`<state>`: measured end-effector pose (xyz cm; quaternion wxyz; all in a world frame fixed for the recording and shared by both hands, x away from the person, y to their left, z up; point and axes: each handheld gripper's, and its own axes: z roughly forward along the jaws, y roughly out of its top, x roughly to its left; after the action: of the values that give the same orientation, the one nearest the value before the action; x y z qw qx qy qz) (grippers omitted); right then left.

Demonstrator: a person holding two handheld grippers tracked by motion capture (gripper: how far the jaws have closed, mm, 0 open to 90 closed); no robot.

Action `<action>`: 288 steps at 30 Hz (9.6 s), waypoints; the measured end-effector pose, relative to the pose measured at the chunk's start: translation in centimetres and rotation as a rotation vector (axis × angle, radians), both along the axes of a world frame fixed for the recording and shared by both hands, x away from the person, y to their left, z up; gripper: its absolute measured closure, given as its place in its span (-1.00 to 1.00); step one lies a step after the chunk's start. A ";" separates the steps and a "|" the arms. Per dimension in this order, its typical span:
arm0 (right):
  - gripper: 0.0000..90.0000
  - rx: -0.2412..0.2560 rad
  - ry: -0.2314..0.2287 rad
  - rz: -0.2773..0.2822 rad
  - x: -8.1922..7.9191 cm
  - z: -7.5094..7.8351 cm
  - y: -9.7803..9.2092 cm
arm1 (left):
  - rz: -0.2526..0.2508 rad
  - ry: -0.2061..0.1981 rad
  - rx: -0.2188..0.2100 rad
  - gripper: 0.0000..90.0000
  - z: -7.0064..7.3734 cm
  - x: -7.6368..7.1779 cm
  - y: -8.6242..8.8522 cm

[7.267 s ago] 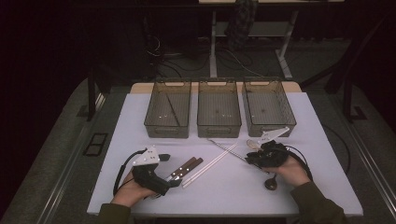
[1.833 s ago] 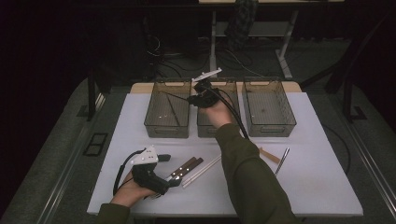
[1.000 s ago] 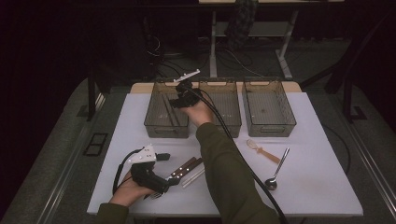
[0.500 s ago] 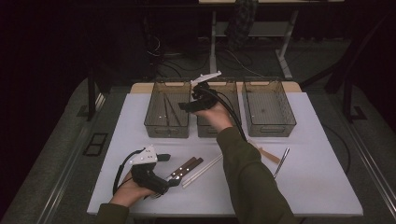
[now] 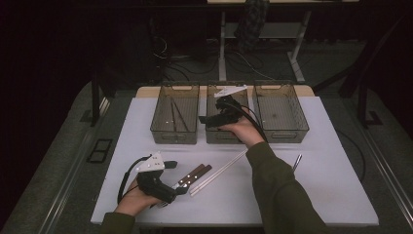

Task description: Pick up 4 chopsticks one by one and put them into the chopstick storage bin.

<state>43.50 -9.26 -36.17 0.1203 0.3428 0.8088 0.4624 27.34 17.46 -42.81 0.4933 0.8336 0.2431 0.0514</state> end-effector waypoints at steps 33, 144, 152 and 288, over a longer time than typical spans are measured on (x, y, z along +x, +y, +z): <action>-0.94 0.009 -0.022 -0.014 -9.4 -3.5 -12.4 | 0.012 -0.004 0.044 -1.00 -0.2 0.1 -0.5; -0.94 0.001 -0.043 -0.078 -18.0 -7.8 -20.3 | -0.033 0.072 0.315 0.78 -1.4 3.3 -12.6; -0.94 0.001 -0.044 -0.080 -18.0 -7.8 -20.3 | -0.021 0.060 0.319 0.77 -1.6 2.9 -12.8; -0.94 0.014 -0.023 -0.081 -17.8 -8.2 -20.0 | 0.267 0.058 0.035 0.87 7.3 10.4 -1.6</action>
<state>25.74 -29.27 -44.35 0.1458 0.3709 0.7895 0.4668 37.79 15.84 -35.55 0.4602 0.8035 0.3649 0.0967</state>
